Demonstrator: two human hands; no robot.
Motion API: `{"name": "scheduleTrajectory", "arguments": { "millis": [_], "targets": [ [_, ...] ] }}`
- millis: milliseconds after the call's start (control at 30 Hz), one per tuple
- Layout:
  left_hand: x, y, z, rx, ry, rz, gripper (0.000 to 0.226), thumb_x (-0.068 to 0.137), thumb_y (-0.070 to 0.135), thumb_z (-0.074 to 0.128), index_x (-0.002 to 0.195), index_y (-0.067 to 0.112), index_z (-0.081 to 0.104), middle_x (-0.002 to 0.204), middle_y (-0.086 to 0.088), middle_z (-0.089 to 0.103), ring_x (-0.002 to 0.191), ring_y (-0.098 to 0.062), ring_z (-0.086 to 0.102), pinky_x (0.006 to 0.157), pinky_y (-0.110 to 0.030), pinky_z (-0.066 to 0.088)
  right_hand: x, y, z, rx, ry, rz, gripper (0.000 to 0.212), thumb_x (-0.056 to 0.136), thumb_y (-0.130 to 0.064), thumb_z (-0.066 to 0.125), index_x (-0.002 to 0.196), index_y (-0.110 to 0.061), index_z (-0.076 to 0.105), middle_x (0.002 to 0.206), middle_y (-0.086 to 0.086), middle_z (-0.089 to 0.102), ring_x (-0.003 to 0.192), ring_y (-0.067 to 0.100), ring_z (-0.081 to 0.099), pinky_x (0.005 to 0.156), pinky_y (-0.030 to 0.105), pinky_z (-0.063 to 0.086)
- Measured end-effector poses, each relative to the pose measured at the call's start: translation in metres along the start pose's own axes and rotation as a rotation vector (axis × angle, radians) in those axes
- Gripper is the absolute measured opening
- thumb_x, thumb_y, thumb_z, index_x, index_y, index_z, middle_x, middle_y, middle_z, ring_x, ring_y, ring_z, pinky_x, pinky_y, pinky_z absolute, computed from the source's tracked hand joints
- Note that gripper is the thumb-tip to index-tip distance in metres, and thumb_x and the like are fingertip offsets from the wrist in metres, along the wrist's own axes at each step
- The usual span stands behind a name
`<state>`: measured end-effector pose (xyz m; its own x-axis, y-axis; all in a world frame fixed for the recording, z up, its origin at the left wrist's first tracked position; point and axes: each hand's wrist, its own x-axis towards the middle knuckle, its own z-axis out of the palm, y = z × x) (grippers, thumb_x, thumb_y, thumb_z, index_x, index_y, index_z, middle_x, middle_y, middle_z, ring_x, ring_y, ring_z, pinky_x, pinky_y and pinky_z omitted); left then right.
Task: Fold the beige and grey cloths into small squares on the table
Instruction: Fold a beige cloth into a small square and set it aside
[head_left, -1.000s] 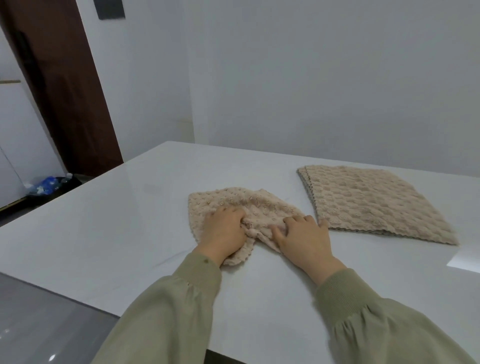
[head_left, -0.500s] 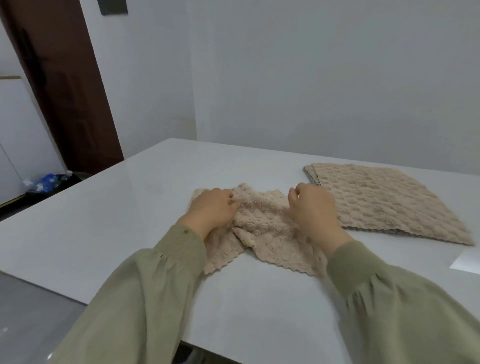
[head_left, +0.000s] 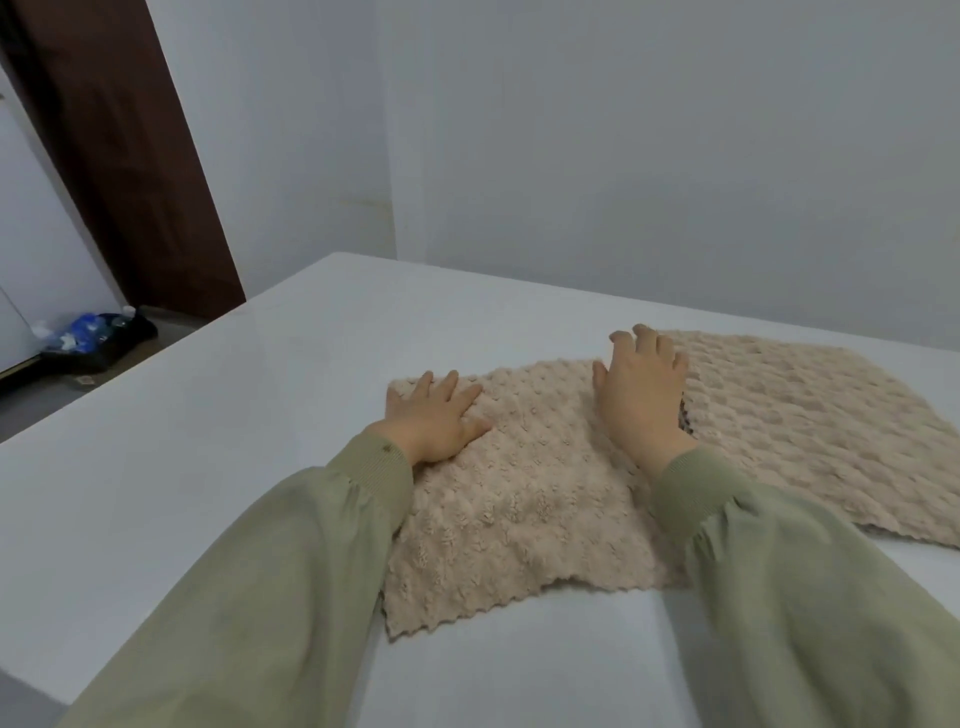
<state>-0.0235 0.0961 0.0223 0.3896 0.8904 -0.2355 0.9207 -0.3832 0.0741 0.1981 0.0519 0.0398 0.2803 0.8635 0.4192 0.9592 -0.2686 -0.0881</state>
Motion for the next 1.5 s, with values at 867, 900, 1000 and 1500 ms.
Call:
{"name": "scheduleTrajectory", "arguments": {
  "millis": [867, 900, 1000, 1500],
  "targets": [
    [-0.076, 0.009, 0.036, -0.228, 0.312, 0.107, 0.051, 0.098, 0.047, 0.036, 0.146, 0.030, 0.032, 0.156, 0.006, 0.022, 0.144, -0.014, 0.015, 0.118, -0.040, 0.008, -0.092, 0.015, -0.008, 0.043, -0.472, -0.146, 0.061, 0.098, -0.052, 0.015, 0.152, -0.024, 0.008, 0.160, 0.001, 0.003, 0.147, 0.021, 0.001, 0.115, 0.053, 0.001],
    [-0.076, 0.007, 0.034, -0.314, 0.346, 0.102, 0.046, 0.098, 0.042, 0.041, 0.141, 0.027, 0.041, 0.153, 0.004, 0.030, 0.142, -0.015, 0.022, 0.117, -0.036, 0.014, -0.091, 0.014, -0.009, 0.040, -0.476, -0.147, 0.061, 0.098, -0.051, 0.016, 0.151, -0.024, 0.009, 0.160, 0.001, 0.003, 0.147, 0.021, 0.002, 0.115, 0.054, 0.002],
    [-0.078, 0.002, 0.027, -0.679, 0.409, 0.037, 0.031, 0.096, 0.024, 0.050, 0.124, 0.021, 0.062, 0.137, 0.004, 0.052, 0.126, -0.013, 0.045, 0.104, -0.025, 0.031, -0.084, 0.011, -0.014, -0.002, -0.491, -0.173, 0.057, 0.097, -0.047, 0.022, 0.147, -0.020, 0.024, 0.155, 0.005, 0.022, 0.142, 0.025, 0.019, 0.112, 0.057, 0.011],
    [0.029, -0.039, 0.003, -0.378, 0.508, -0.228, 0.049, 0.093, 0.010, 0.043, 0.141, 0.020, 0.038, 0.131, -0.008, 0.052, 0.124, -0.028, 0.041, 0.099, -0.041, 0.034, 0.033, -0.002, 0.028, -0.040, -0.318, -0.093, 0.033, 0.092, -0.012, 0.039, 0.123, -0.006, 0.048, 0.121, 0.016, 0.051, 0.111, 0.035, 0.045, 0.091, 0.044, 0.041]
  ]
}}
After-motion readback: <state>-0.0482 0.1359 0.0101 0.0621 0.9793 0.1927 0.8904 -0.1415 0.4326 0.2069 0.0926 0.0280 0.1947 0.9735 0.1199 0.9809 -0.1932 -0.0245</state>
